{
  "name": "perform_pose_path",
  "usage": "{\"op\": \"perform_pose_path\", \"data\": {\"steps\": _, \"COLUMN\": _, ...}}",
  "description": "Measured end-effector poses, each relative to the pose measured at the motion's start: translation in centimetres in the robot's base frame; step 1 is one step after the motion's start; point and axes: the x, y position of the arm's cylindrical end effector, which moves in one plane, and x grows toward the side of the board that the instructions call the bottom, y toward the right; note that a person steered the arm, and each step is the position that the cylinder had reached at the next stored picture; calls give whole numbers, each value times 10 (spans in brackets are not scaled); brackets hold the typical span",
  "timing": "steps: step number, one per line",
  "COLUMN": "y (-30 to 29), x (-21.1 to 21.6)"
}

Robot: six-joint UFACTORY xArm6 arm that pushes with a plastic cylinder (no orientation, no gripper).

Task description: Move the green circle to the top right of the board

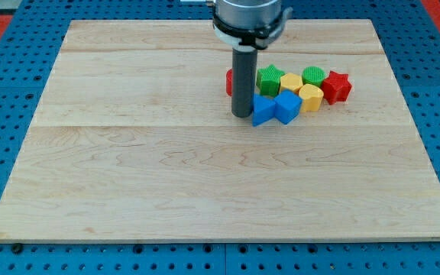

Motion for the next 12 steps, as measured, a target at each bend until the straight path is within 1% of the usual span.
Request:
{"op": "perform_pose_path", "data": {"steps": 1, "y": 0, "x": 44}}
{"op": "perform_pose_path", "data": {"steps": 2, "y": 45, "x": 51}}
{"op": "perform_pose_path", "data": {"steps": 3, "y": 133, "x": 49}}
{"op": "perform_pose_path", "data": {"steps": 4, "y": 171, "x": 33}}
{"op": "perform_pose_path", "data": {"steps": 5, "y": 195, "x": -4}}
{"op": "perform_pose_path", "data": {"steps": 7, "y": 198, "x": -56}}
{"op": "perform_pose_path", "data": {"steps": 8, "y": 185, "x": -76}}
{"op": "perform_pose_path", "data": {"steps": 9, "y": 103, "x": -76}}
{"op": "perform_pose_path", "data": {"steps": 10, "y": 35, "x": -78}}
{"op": "perform_pose_path", "data": {"steps": 12, "y": 23, "x": -103}}
